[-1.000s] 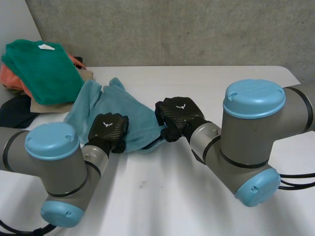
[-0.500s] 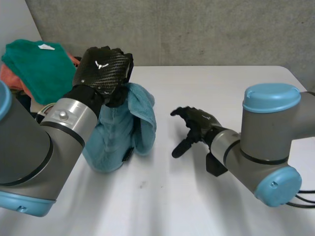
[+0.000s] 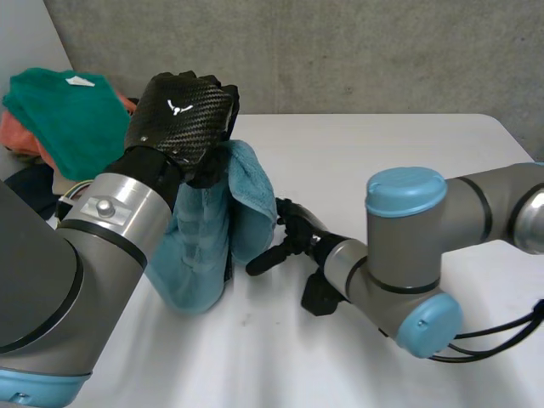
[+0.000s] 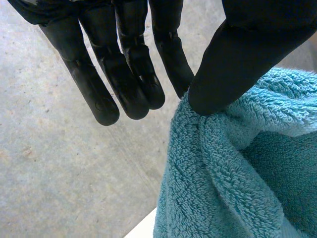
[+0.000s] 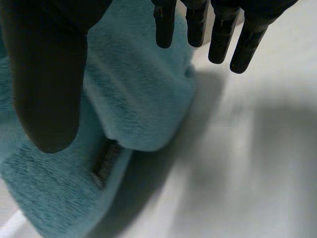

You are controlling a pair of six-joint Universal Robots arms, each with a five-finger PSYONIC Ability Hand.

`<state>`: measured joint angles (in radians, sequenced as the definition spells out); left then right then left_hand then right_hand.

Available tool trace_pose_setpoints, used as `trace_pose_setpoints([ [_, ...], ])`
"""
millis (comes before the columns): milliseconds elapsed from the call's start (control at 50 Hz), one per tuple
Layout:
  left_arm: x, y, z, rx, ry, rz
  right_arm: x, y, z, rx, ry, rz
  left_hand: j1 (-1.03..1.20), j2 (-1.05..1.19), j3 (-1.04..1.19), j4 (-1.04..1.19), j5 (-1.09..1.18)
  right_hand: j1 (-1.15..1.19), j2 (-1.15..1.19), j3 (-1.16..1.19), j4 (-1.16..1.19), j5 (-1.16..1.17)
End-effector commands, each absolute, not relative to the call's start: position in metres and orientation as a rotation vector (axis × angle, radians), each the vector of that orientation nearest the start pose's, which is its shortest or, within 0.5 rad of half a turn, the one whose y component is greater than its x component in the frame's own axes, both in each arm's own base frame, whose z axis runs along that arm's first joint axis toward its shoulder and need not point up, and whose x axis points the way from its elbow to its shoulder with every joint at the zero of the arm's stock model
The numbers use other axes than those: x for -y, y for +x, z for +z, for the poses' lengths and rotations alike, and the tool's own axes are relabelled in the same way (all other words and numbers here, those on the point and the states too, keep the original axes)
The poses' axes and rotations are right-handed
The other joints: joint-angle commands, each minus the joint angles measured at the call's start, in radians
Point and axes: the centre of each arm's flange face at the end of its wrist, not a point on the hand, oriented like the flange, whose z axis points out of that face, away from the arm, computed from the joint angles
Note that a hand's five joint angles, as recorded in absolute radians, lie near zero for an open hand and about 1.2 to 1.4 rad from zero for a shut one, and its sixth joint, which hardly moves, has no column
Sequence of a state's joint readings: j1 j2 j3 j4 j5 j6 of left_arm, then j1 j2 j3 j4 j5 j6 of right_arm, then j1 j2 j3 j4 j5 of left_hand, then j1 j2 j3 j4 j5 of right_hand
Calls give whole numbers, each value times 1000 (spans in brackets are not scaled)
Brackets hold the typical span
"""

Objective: Fold the laundry.

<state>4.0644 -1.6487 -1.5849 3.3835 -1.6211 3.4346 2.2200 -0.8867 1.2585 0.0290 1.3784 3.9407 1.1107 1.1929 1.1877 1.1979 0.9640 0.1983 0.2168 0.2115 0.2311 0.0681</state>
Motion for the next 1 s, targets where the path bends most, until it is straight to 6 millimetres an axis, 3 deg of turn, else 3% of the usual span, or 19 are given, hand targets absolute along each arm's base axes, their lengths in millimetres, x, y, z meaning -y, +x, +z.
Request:
trace_pose_setpoints([
  [20, 192, -303, 303, -2008, 938, -2536, 222, 382, 149, -2033, 28, -845, 286, 203, 209, 198, 258, 74, 56, 61, 41, 30],
  [40, 192, -303, 303, -2009, 937, -2537, 223, 383, 149, -2031, 27, -843, 286, 203, 209, 198, 258, 185, 167, 172, 152, 141],
  [60, 192, -303, 304, -2006, 935, -2540, 225, 384, 149, -2029, 29, -859, 286, 203, 209, 198, 258, 599, 580, 586, 566, 555],
  [120, 192, -302, 306, -2000, 932, -2548, 231, 383, 149, -2024, 37, -888, 286, 203, 209, 198, 258, 1196, 1178, 1183, 1163, 1152],
  [200, 190, -301, 312, -1982, 922, -2568, 246, 378, 161, -1985, 46, -1007, 286, 203, 209, 198, 258, 1198, 1180, 1185, 1165, 1154],
  [240, 186, -297, 325, -1940, 902, -2612, 265, 365, 179, -1958, 1, -1192, 286, 203, 209, 198, 258, 1198, 1180, 1185, 1165, 1154],
  [260, 184, -295, 329, -1926, 895, -2626, 270, 359, 191, -1940, -30, -1274, 286, 203, 209, 198, 258, 1198, 1180, 1185, 1165, 1154],
  [280, 183, -293, 335, -1905, 881, -2645, 278, 346, 221, -1899, -134, -1459, 286, 203, 209, 198, 258, 1198, 1180, 1185, 1165, 1154],
  [340, 179, -285, 350, -1862, 858, -2678, 285, 326, 263, -1859, -331, -1738, 286, 203, 209, 198, 258, 1198, 1180, 1185, 1165, 1154],
  [360, 178, -283, 353, -1858, 850, -2679, 284, 318, 286, -1824, -468, -1897, 286, 203, 209, 198, 258, 1198, 1180, 1185, 1165, 1154],
  [420, 182, -273, 359, -1859, 820, -2657, 281, 309, 311, -1787, -664, -2100, 286, 203, 209, 198, 258, 1198, 1180, 1185, 1165, 1154],
  [440, 184, -271, 359, -1863, 814, -2647, 272, 309, 323, -1755, -797, -2183, 286, 203, 209, 198, 258, 1198, 1180, 1185, 1165, 1154],
  [580, 186, -268, 343, -1989, 943, -2534, 226, 301, 369, -1678, -1194, -2365, 286, 203, 209, 198, 258, 1198, 1180, 1185, 1165, 1154],
  [720, 205, -271, 296, -2188, 1006, -2318, 211, 300, 358, -1765, -1420, -2234, 286, 203, 209, 198, 258, 1198, 1180, 1185, 1165, 1154],
  [820, 217, -277, 261, -2305, 1038, -2180, 216, 314, 317, -1856, -1603, -2056, 286, 203, 209, 198, 258, 1198, 1180, 1185, 1165, 1154],
  [880, 220, -282, 239, -2384, 1047, -2106, 222, 319, 303, -1892, -1596, -2006, 286, 203, 209, 198, 258, 1198, 1180, 1185, 1165, 1154],
  [960, 214, -288, 217, -2533, 1012, -2051, 239, 328, 273, -2008, -1520, -1904, -315, -397, -392, -402, -343, 1198, 1180, 1185, 1165, 1154],
  [980, 206, -293, 210, -2604, 1000, -2038, 248, 330, 265, -2060, -1476, -1888, -601, -683, -678, -688, -629, 1198, 1180, 1185, 1165, 1154],
  [1000, 202, -296, 207, -2640, 994, -2033, 252, 331, 262, -2085, -1453, -1887, -734, -817, -811, -822, -762, 1198, 1180, 1185, 1165, 1154],
])
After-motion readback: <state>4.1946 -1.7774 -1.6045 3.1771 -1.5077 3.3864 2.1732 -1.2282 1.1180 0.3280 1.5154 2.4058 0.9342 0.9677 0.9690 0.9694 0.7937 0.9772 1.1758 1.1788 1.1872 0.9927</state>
